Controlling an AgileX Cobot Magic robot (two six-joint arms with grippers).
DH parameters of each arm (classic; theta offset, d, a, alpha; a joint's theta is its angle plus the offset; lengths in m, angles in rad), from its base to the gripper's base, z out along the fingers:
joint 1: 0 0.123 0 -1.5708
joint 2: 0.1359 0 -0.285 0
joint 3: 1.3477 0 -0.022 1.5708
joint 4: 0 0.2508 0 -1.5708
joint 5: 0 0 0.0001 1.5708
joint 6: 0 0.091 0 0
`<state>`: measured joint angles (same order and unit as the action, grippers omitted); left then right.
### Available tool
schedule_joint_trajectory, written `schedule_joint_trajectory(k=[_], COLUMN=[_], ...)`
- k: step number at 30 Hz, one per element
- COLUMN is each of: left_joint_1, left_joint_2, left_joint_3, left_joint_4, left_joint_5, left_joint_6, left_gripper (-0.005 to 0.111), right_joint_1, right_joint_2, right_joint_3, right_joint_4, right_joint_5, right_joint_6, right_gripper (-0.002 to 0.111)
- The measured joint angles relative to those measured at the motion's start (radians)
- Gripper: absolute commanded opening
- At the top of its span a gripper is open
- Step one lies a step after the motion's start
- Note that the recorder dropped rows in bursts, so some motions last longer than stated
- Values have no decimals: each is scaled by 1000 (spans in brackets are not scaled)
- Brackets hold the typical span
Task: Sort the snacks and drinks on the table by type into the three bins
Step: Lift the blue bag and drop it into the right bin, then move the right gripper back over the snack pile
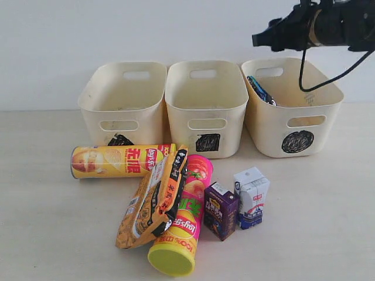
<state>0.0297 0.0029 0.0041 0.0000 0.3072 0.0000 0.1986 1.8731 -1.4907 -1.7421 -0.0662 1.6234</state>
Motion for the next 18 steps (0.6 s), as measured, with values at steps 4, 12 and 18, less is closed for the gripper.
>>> schedule_joint_trajectory(k=[4, 12, 18], left_joint_1=[0, 0, 0], left_joint_2=[0, 0, 0], left_joint_3=[0, 0, 0], left_joint_4=[0, 0, 0], left_joint_5=[0, 0, 0], left_joint_6=[0, 0, 0], left_gripper=[4, 4, 4], right_joint_1=[0, 11, 67], right_joint_2=[-103, -268, -374], right_joint_3=[51, 239, 362], right_joint_4=[0, 0, 0], right_joint_5=[-29, -8, 16], right_joint_6=[-30, -331, -581], right_gripper=[1, 1, 1])
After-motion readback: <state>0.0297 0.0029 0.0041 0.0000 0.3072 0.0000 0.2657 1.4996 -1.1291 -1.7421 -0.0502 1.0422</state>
